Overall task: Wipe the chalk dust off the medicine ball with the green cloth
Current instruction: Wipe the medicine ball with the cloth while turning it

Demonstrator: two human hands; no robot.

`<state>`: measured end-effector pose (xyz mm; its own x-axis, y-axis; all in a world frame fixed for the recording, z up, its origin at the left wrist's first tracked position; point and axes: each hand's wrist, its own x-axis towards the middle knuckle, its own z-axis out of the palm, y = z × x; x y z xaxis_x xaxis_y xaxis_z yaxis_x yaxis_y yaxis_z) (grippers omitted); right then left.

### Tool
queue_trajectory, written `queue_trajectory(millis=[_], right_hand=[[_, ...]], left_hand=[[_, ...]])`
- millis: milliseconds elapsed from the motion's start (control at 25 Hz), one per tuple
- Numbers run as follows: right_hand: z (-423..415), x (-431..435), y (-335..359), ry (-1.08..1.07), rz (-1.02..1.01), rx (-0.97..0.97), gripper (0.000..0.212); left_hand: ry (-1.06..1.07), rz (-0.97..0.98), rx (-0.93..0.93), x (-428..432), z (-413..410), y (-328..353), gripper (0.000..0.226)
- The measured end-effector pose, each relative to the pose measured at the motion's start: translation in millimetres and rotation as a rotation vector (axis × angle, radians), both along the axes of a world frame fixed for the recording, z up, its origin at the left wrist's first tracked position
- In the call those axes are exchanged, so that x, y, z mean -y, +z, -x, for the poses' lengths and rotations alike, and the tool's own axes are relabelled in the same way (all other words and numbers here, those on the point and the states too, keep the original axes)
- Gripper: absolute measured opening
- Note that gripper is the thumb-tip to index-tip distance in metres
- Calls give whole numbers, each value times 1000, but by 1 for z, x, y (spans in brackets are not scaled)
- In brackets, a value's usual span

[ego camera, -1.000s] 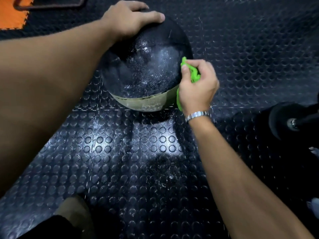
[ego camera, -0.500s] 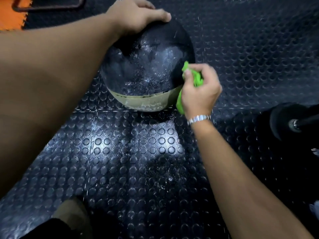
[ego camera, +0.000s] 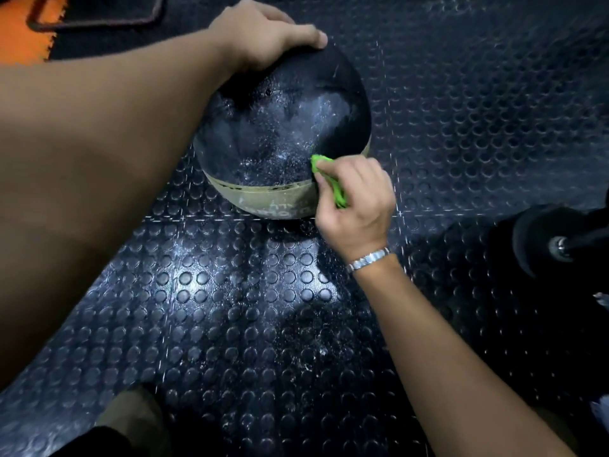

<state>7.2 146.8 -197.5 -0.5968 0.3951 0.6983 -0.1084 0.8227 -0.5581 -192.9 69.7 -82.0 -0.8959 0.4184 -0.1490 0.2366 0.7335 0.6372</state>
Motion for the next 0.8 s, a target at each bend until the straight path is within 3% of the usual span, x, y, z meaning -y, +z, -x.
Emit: queue_trajectory(millis=[160, 320, 480, 600, 800], right_hand=[[14, -4, 13, -118, 98, -30, 4], [-2, 12, 2, 17, -110, -28, 7], [21, -4, 17, -95, 67, -67, 4], [8, 0, 14, -15, -94, -31, 5], [46, -40, 34, -151, 206, 14, 7]], left_hand=[[13, -8, 68, 0, -2, -2, 62], [16, -4, 0, 2, -4, 0, 60], [39, -12, 61, 3, -4, -2, 64], [20, -11, 1, 5, -4, 0, 59], [2, -5, 14, 7, -6, 0, 59]])
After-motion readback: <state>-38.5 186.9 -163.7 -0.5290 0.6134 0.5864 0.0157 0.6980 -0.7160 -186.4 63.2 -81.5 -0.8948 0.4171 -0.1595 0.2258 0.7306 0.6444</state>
